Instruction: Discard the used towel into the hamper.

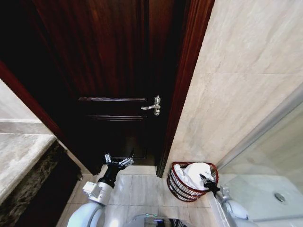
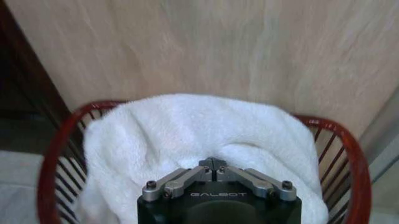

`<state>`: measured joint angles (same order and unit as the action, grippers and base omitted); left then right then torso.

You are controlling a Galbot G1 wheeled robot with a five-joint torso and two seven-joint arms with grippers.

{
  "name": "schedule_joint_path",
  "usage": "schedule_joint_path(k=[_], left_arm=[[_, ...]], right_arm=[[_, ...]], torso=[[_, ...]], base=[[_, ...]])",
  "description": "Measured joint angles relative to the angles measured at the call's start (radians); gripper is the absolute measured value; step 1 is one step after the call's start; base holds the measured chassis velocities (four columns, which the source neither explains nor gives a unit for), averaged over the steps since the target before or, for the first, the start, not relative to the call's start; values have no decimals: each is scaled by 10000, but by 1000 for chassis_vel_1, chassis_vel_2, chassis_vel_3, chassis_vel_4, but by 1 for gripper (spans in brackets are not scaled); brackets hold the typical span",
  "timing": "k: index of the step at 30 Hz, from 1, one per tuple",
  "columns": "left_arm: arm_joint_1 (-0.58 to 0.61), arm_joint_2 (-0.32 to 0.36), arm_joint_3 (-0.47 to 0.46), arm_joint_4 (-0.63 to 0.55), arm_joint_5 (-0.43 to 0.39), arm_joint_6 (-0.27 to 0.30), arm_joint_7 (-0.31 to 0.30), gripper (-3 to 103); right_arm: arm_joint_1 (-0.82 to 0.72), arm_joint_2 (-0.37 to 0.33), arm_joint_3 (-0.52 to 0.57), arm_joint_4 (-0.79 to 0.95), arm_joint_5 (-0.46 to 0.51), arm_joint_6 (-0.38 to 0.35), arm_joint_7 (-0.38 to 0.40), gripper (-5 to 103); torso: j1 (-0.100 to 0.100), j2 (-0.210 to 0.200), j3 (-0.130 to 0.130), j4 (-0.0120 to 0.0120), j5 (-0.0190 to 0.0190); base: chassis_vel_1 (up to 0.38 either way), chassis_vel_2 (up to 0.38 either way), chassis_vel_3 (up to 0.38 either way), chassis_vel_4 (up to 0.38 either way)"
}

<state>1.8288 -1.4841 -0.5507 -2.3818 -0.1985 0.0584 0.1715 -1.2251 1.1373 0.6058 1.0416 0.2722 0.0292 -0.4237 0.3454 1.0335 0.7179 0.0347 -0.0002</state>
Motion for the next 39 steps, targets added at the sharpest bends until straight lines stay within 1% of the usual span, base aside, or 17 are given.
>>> schedule_joint_path(k=[6, 7, 9, 13, 16, 19, 22, 26, 30, 31, 32, 33, 35, 36, 37, 38, 39], left_arm=[[0, 0, 0, 0, 0, 0, 0, 100], [0, 0, 0, 0, 0, 0, 0, 100], [0, 0, 0, 0, 0, 0, 0, 100], [0, 0, 1, 0, 0, 0, 0, 100], [0, 0, 0, 0, 0, 0, 0, 100], [0, 0, 0, 0, 0, 0, 0, 100], [0, 0, 0, 0, 0, 0, 0, 100], [0, 0, 1, 0, 0, 0, 0, 100], [0, 0, 0, 0, 0, 0, 0, 100], [0, 0, 0, 0, 0, 0, 0, 100], [0, 0, 0, 0, 0, 0, 0, 100], [0, 0, 0, 0, 0, 0, 0, 100], [0, 0, 1, 0, 0, 0, 0, 100], [-1, -1, 1, 0, 0, 0, 0, 100], [-1, -1, 1, 0, 0, 0, 0, 100], [0, 0, 1, 0, 0, 0, 0, 100], [-1, -1, 0, 0, 0, 0, 0, 100]], right_arm=[[1486, 188, -571, -1882, -288, -128, -43, 0], [1486, 188, -571, -1882, -288, -128, -43, 0], [2025, 364, -878, -2625, -361, -168, 3, 0], [2512, 567, -1169, -3196, -407, -464, 145, 0], [3203, 860, -1529, -4128, -767, -822, 356, 0], [3408, 917, -1579, -4433, -952, -838, 369, 0], [4306, 1096, -1572, -5772, -1615, -847, 323, 0], [4712, 1128, -1445, -6284, -1896, -849, 242, 0], [4709, 1062, -1442, -6108, -1846, -1047, 224, 0], [4573, 997, -1508, -5804, -1668, -1223, 225, 0], [4236, 847, -1698, -5193, -1190, -1461, 227, -1], [4236, 847, -1698, -5193, -1190, -1461, 227, -1], [3671, 568, -1952, -4068, -523, -1765, 218, 9], [3384, 425, -2028, -3533, -266, -1903, 225, 14], [3384, 425, -2028, -3533, -266, -1903, 225, 14], [2901, 192, -2092, -2643, 127, -2089, 270, 20], [2547, 14, -2073, -1973, 373, -2191, 318, 25]], torso=[[-139, -310, -171, 1, 2], [-139, -310, -171, 1, 2], [-200, -442, -242, -2, -5], [-262, -576, -315, -3, -3], [-352, -773, -422, -3, -3], [-372, -819, -449, -3, -1], [-479, -1052, -574, -1, -3], [-546, -1208, -665, -1, -7], [-620, -1371, -759, -1, -8], [-653, -1449, -800, 0, -6], [-687, -1538, -845, 1, 10], [-687, -1538, -845, 1, 10], [-734, -1648, -901, -3, 17], [-753, -1692, -927, 2, 13], [-753, -1692, -927, 2, 13], [-784, -1753, -957, -3, 12], [-802, -1786, -971, 0, 16]], base=[[0, 0, 0, 0], [0, 0, 0, 0], [0, 0, 0, 0], [0, 0, 0, 0], [0, 0, 0, 0], [0, 0, 0, 0], [0, 0, 0, 0], [0, 0, 0, 0], [0, 0, 0, 0], [0, 0, 0, 0], [0, 0, 0, 0], [0, 0, 0, 0], [0, 0, 0, 0], [0, 0, 0, 0], [0, 0, 0, 0], [0, 0, 0, 0], [0, 0, 0, 0]])
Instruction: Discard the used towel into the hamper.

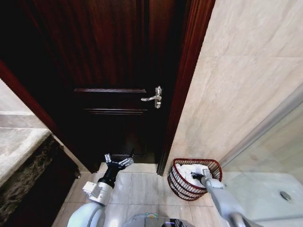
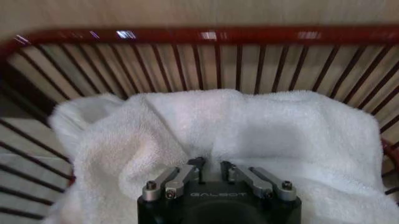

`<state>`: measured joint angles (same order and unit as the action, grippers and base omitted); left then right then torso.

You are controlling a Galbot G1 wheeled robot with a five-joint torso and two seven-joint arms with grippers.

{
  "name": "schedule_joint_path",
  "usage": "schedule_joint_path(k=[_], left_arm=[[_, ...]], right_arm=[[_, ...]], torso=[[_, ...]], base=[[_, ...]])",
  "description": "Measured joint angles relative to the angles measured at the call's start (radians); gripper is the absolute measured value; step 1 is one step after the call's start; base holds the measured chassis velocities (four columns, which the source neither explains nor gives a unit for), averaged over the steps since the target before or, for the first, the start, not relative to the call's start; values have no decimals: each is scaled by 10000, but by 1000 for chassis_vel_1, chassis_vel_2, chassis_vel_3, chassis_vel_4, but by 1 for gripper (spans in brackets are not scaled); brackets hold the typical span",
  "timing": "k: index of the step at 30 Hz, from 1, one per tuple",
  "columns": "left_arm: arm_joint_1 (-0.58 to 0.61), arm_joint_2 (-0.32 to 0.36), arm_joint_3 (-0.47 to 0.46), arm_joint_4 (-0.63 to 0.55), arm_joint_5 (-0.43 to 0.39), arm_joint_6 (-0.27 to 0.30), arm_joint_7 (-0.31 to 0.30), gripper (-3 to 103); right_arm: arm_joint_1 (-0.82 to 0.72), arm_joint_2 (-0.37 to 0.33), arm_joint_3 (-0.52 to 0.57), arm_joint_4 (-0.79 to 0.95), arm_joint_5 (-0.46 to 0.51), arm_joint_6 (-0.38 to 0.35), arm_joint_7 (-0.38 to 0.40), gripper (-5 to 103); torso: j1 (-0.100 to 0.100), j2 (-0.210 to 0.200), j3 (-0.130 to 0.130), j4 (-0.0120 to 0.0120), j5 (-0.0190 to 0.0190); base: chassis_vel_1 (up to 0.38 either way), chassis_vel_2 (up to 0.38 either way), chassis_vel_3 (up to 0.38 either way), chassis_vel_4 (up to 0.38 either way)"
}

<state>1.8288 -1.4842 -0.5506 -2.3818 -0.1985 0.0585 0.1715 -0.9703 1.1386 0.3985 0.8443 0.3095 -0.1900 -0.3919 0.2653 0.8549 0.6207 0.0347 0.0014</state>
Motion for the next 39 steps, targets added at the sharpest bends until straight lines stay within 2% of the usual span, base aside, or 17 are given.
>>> schedule_joint_path(k=[1, 2, 3, 8, 9, 11, 12, 14, 15, 16, 21, 25, 27, 29, 31, 35, 39], left_arm=[[0, 1, 1, 0, 0, 0, 0, 100], [1, 0, 0, 0, 0, 0, -1, 100], [1, 0, 0, 0, 0, 0, -1, 100], [1, 1, 1, 0, 0, 0, 0, 100], [1, 1, 1, 0, 0, 0, 0, 100], [1, 0, 2, 0, 0, 0, 0, 100], [1, 0, 2, 0, 0, 0, 0, 100], [0, 1, 0, 0, 0, 0, 0, 100], [0, 1, 0, 0, 0, 0, 0, 100], [0, 0, -1, 0, 0, 0, -1, 100], [0, 1, -1, 0, 0, 0, 0, 100], [0, 0, 0, 0, 0, -1, -1, 100], [1, 1, 1, 0, 0, 0, 0, 100], [0, 1, 0, 0, 0, 0, 0, 100], [0, 1, 0, 0, 0, 0, -1, 100], [1, 1, 0, 0, 0, 0, 0, 100], [0, 1, 0, 0, 0, 0, -1, 100]], right_arm=[[-274, -153, 60, 545, 191, -71, 55, 25], [-668, -351, 202, 1281, 403, -143, 122, 31], [-668, -351, 202, 1281, 403, -143, 122, 31], [-2308, -941, 852, 3715, 910, -246, 400, 52], [-2308, -941, 852, 3715, 910, -246, 400, 52], [-3066, -1032, 1054, 4439, 914, -164, 435, 63], [-3066, -1032, 1054, 4439, 914, -164, 435, 63], [-3472, -1033, 1156, 4808, 767, -2, 468, 74], [-3472, -1033, 1156, 4808, 767, -2, 468, 74], [-3467, -998, 1166, 4819, 624, 68, 538, 80], [-2433, -838, 883, 3733, 149, 27, 661, 99], [-964, -533, 192, 1991, -246, -348, 515, 100], [-762, -468, 57, 1689, -276, -394, 493, 100], [205, -60, -462, 132, -466, -478, 403, 100], [779, 181, -515, -831, -600, -471, 344, 100], [1099, 308, -493, -1603, -509, -389, 324, 100], [786, 249, -445, -1397, -231, -307, 327, 100]], torso=[[-8, -14, -6, -2, 1], [-16, -25, -13, 5, -4], [-16, -25, -13, 5, -4], [-19, -22, -10, 3, -13], [-19, -22, -10, 3, -13], [-13, -7, -1, -4, -10], [-13, -7, -1, -4, -10], [-8, 11, 7, -6, -15], [-8, 11, 7, -6, -15], [-4, 19, 11, -3, -13], [10, 41, 25, -1, -15], [17, 55, 33, 4, -21], [18, 58, 34, 3, -23], [22, 66, 40, 0, -9], [23, 75, 40, 0, -28], [26, 82, 44, 2, -18], [30, 87, 48, 1, -10]], base=[[0, 0, 0, 0], [0, 0, 0, 0], [0, 0, 0, 0], [0, 0, 0, 0], [0, 0, 0, 0], [0, 0, 0, 0], [0, 0, 0, 0], [0, 0, 0, 0], [0, 0, 0, 0], [0, 0, 0, 0], [0, 0, 0, 0], [0, 0, 0, 0], [0, 0, 0, 0], [0, 0, 0, 0], [0, 0, 0, 0], [0, 0, 0, 0], [0, 0, 0, 0]])
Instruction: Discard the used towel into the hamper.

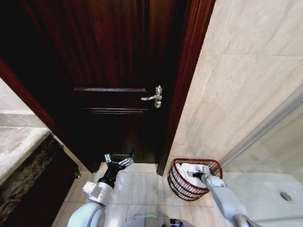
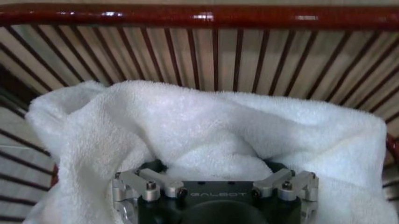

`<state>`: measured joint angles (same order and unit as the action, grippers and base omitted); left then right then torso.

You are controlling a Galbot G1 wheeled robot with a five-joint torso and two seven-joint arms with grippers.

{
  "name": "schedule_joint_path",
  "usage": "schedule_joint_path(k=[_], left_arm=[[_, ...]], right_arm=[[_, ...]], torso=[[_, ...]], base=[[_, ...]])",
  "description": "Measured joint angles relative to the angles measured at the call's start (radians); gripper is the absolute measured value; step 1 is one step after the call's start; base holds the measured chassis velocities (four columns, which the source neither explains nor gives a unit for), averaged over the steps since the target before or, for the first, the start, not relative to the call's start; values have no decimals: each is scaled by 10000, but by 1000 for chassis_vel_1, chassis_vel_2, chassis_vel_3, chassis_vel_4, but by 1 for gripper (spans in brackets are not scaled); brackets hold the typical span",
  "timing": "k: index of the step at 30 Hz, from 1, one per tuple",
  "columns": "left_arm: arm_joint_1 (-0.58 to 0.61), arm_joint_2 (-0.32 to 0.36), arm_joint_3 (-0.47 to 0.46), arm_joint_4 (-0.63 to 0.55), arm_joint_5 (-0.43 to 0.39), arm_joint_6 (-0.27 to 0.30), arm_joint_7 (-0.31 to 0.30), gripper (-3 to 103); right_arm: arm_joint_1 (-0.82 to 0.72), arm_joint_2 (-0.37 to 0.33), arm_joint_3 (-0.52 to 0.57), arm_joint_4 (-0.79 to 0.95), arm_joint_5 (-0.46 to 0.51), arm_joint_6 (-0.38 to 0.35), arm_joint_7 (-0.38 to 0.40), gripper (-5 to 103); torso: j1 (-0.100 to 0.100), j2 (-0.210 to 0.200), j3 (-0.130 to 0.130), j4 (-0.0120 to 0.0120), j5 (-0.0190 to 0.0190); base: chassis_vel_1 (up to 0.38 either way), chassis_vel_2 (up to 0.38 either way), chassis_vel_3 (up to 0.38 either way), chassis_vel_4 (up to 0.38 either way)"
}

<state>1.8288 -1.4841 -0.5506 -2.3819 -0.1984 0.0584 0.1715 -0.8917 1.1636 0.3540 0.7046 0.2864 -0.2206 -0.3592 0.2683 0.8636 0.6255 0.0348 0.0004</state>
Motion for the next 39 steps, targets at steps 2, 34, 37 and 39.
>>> schedule_joint_path(k=[2, 34, 37, 39], left_arm=[[0, 0, -1, 0, 0, 0, 0, 100], [0, 0, 1, 0, 0, 0, 0, 100], [0, 0, -1, 0, 0, 0, 0, 100], [0, 0, 0, 0, -1, 0, 0, 100]], right_arm=[[-390, -227, 1, 729, 261, -111, 19, 100], [-7531, 1109, 3274, 11552, -94, 2385, 3191, 100], [-8349, 1690, 3228, 12102, -360, 3215, 3431, 100], [-8571, 1974, 3165, 12243, -520, 3497, 3506, 100]], torso=[[2, 1, 4, -2, 4], [11, 24, 13, -2, -6], [11, 25, 14, -4, -6], [11, 26, 14, -3, -7]], base=[[0, 0, 0, 0], [0, 0, 0, 0], [0, 0, 0, 0], [0, 0, 0, 0]])
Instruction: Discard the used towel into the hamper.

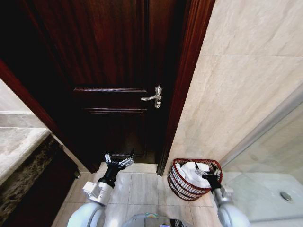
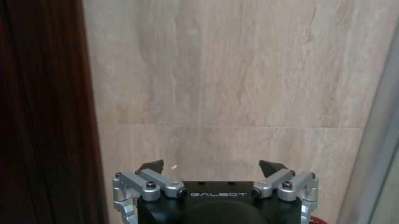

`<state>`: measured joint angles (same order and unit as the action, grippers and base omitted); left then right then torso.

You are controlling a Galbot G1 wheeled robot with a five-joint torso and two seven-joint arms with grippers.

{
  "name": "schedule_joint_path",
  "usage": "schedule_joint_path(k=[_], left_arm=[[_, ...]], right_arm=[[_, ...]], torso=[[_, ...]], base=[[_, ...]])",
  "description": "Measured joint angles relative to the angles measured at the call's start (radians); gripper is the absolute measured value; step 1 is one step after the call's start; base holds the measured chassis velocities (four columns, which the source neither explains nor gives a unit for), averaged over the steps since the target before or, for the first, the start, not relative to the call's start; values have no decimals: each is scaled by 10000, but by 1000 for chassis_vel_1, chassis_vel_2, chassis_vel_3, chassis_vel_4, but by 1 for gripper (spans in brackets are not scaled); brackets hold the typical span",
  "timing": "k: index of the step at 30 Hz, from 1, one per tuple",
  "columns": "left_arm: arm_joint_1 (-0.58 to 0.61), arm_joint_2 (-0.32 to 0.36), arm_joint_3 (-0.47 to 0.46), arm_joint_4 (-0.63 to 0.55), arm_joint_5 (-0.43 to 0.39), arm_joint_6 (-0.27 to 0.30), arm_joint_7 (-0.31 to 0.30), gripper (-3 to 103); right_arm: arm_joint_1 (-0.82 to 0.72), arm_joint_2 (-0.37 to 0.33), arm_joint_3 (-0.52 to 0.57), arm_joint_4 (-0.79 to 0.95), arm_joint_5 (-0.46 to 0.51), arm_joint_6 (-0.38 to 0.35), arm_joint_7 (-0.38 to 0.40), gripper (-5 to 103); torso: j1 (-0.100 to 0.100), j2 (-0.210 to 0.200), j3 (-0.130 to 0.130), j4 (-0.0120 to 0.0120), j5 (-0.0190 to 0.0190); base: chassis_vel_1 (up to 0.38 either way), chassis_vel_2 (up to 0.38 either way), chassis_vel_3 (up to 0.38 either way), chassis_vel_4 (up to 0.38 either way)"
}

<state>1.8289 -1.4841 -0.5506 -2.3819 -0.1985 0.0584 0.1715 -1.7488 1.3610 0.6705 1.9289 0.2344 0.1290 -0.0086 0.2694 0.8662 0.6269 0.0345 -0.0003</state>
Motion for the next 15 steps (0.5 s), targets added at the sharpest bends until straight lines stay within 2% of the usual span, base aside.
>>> schedule_joint_path(k=[4, 5, 8, 15], left_arm=[[-1, 0, 0, 0, 1, 0, 0, 100], [-1, 0, 0, 0, 1, 0, 0, 100], [0, 0, 0, 0, 0, 0, 0, 100], [-1, 1, 1, 0, 0, 0, 0, 100]], right_arm=[[-378, 667, -377, -33, -628, 1014, 546, 100], [-378, 667, -377, -33, -628, 1014, 546, 100], [-598, 671, -680, -543, -1052, 1825, 1291, 100], [-932, 793, -791, -715, -1450, 2602, 1648, 100]], torso=[[1, 1, 1, 0, -1], [1, 1, 1, 0, -1], [3, 1, 2, 1, 4], [2, 2, 2, 1, 1]], base=[[0, 0, 0, 0], [0, 0, 0, 0], [0, 0, 0, 0], [0, 0, 0, 0]])
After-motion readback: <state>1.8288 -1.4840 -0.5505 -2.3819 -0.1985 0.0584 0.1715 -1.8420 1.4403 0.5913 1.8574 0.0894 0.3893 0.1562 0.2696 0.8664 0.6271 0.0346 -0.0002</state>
